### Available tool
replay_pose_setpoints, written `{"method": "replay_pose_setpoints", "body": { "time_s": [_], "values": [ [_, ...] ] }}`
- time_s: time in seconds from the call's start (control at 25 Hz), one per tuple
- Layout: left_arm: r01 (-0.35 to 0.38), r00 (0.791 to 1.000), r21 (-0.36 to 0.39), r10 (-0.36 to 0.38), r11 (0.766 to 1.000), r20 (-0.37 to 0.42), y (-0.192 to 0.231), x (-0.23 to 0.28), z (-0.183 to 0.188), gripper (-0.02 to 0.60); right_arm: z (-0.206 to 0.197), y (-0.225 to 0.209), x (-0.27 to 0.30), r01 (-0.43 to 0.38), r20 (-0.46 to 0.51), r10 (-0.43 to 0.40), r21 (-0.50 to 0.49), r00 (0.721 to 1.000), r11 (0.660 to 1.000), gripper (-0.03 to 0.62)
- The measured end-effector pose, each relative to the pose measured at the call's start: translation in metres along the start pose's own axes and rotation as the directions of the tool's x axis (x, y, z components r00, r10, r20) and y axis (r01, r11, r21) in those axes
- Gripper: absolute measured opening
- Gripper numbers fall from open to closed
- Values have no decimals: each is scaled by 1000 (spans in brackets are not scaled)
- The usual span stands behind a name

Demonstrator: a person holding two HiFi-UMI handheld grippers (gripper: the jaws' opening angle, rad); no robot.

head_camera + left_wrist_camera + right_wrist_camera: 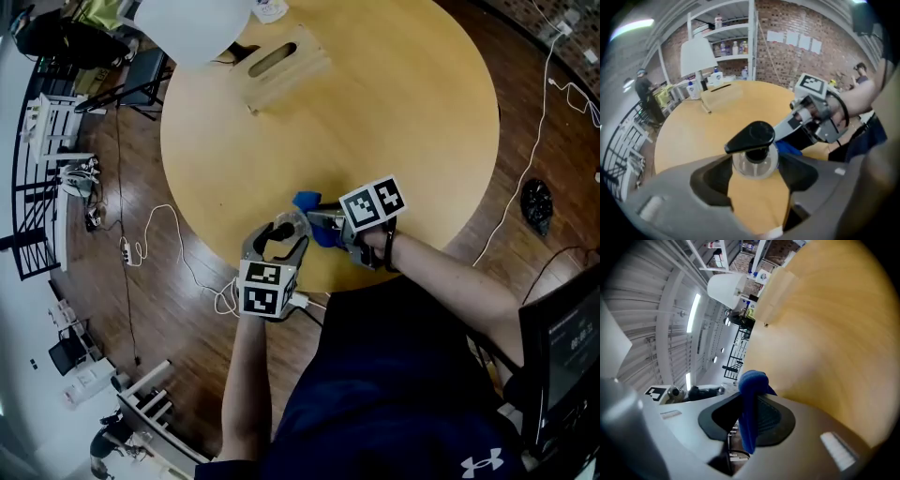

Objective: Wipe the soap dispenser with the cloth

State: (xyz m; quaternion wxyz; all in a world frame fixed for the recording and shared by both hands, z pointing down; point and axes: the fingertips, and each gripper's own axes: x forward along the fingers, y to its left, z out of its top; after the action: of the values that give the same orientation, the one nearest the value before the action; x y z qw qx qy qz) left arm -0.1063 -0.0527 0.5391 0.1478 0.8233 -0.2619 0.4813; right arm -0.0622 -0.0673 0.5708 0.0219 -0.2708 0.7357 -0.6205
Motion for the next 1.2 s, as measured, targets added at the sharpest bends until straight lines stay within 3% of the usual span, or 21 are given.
{"method": "replay_pose_setpoints", "body": {
  "time_s": [0.04,0.12,0.2,0.24,0.32,0.4,0.48,0.56,0.68,0.76,0.88,0.96,1.0,1.08,1.16,1.2],
  "values": [
    [42,999,78,-43,996,8,-2,1,1,311,-6,-12,1,28,-20,-28,8,999,1000,80],
    [132,990,227,-137,965,10,-8,2,2,310,-18,-30,0,80,-54,-79,12,995,997,80],
    [183,982,308,-191,934,-4,-11,2,1,311,-24,-34,-1,89,-56,-88,19,995,996,80],
    [189,981,311,-195,931,-11,-10,2,1,313,-24,-30,-2,80,-49,-79,23,996,997,80],
    [163,986,226,-167,960,-1,-7,0,3,322,-21,-17,-5,51,-31,-51,16,998,999,81],
    [118,992,13,-118,993,42,-5,-6,9,347,-13,3,-10,11,-9,-11,-9,1000,1000,81],
    [73,996,-173,-64,982,62,-5,-10,11,346,-4,24,-16,-35,16,36,-37,999,999,81],
    [31,999,-197,-24,980,40,-8,-8,8,315,4,36,-19,-62,33,64,-55,997,997,81],
    [15,1000,-29,-14,999,18,-7,-3,3,304,4,24,-13,-47,29,48,-31,998,998,80],
    [51,999,122,-53,991,12,-5,-1,-1,302,-3,-3,-6,14,-5,-14,-2,1000,1000,80],
    [137,990,337,-137,931,-23,-11,3,-6,302,-23,-38,1,103,-75,-103,4,992,995,80],
    [165,986,408,-157,898,-52,-12,5,-7,304,-26,-39,-1,91,-72,-89,20,993,996,80],
    [164,987,416,-151,894,-62,-10,6,-8,305,-25,-34,-3,76,-62,-74,26,995,997,80],
    [141,990,353,-127,925,-62,-9,5,-6,309,-21,-17,-8,39,-39,-39,19,998,999,81],
    [108,994,153,-108,982,-10,-11,-4,6,345,-15,8,-15,-5,-15,5,-8,1000,1000,80],
    [92,995,34,-93,995,21,-14,-9,13,345,-10,21,-19,-29,-2,29,-25,1000,999,81]
  ]
}}
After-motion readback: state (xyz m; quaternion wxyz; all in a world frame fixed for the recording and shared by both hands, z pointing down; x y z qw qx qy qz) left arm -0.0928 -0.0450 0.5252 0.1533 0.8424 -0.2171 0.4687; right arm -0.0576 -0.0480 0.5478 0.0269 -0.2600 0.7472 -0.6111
